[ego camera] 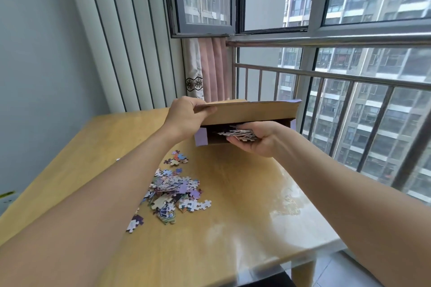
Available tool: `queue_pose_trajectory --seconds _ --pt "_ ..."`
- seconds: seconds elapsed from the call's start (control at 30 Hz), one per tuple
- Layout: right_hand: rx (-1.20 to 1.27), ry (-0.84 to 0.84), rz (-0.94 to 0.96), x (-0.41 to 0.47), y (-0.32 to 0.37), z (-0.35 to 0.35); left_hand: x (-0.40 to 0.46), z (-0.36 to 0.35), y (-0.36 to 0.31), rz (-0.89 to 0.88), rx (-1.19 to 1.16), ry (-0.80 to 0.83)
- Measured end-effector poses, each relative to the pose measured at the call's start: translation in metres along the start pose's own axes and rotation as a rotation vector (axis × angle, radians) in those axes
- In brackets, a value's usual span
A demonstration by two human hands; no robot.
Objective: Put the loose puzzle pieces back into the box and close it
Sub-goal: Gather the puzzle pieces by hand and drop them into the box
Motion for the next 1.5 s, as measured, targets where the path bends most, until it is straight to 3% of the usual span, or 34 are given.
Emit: queue_pose_trajectory --seconds 0.3,0.43,0.7,0.8,0.9,1.1,1.23,1.37,1.5 --pt "0.019 -0.284 0.286 0.006 0.041 -0.029 0.011 0.011 -0.030 -0.018 -0.106 -0.005" --pt "-0.041 -0.331 0.309 -0.001 0.043 -0.026 0.009 0.014 -0.033 -0.013 -0.119 -0.014" --pt "-0.455 -0.473 0.430 -0.022 0.064 0.001 0.004 0.013 -0.031 0.003 -0.166 -0.031" --pt "-0.784 -0.526 0.407 -0.018 0.069 0.010 0.005 0.014 -0.033 0.003 -0.171 -0.043" --pt "-1.050 -0.475 0.420 -0.020 0.075 0.014 0.005 0.014 -0.032 0.004 -0.164 -0.043" --pt "-1.534 -0.200 0.706 -0.038 0.075 -0.011 0.005 0.024 -0.032 -0.001 -0.183 -0.077" --pt "-1.783 -0.167 0.917 -0.047 0.084 -0.027 0.007 0.033 -0.028 -0.001 -0.234 -0.120" --pt "-2.146 -0.199 0.962 -0.044 0.080 -0.047 0.009 0.044 -0.031 -0.004 -0.257 -0.166" --pt "-1.963 -0.335 1.357 -0.064 0.097 -0.057 0.008 0.061 -0.045 -0.079 -0.368 -0.289"
Point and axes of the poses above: each hand's wrist, its own x-axis towards the middle knuckle, its own z-axis out of the back of the hand, y = z × x, the point moved 7 cm from there along x, towards the middle knuckle, and after that the axes turned 9 degrees about y, right-handed, at the moved point
